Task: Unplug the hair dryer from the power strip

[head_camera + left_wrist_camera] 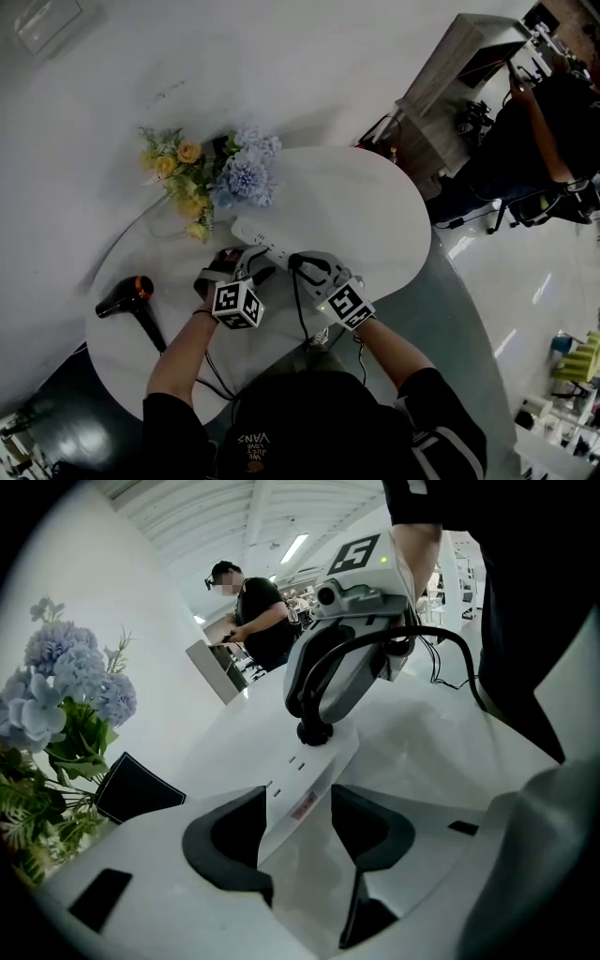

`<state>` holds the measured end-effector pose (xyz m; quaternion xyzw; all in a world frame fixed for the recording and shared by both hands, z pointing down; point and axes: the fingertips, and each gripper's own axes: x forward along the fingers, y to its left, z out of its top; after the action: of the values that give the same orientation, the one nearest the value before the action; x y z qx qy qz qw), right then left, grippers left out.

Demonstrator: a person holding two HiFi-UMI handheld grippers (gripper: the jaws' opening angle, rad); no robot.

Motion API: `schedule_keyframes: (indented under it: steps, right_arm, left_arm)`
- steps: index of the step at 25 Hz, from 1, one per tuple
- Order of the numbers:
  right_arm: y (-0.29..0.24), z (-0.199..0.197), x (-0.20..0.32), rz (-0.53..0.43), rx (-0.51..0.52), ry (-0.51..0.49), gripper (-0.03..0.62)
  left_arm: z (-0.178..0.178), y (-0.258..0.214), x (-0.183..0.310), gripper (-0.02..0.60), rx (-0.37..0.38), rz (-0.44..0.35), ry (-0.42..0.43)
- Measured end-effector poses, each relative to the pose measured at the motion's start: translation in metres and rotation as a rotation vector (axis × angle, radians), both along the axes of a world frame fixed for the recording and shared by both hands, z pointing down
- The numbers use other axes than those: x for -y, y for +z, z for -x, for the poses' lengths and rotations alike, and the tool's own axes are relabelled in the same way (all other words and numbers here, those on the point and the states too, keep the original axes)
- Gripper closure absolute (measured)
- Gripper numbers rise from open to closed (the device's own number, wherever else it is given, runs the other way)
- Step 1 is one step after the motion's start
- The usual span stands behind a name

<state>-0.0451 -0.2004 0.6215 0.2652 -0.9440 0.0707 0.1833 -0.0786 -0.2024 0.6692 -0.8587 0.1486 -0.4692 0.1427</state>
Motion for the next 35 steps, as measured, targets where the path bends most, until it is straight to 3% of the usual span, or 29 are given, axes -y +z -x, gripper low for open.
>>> schedule_keyframes:
  steps: [11, 35]
  right_arm:
    - [0.007, 0.000, 0.002, 0.019, 0.022, -0.005, 0.506]
    - [-0.021, -0.018, -0.002, 0.038, 0.097, 0.093, 0.522]
  left_arm:
    - [0.000, 0.004, 0.003, 0.367, -0.024, -0.012, -0.008]
    - [-0.001, 0.001, 0.005, 0.387, 0.030, 0.005, -0.056]
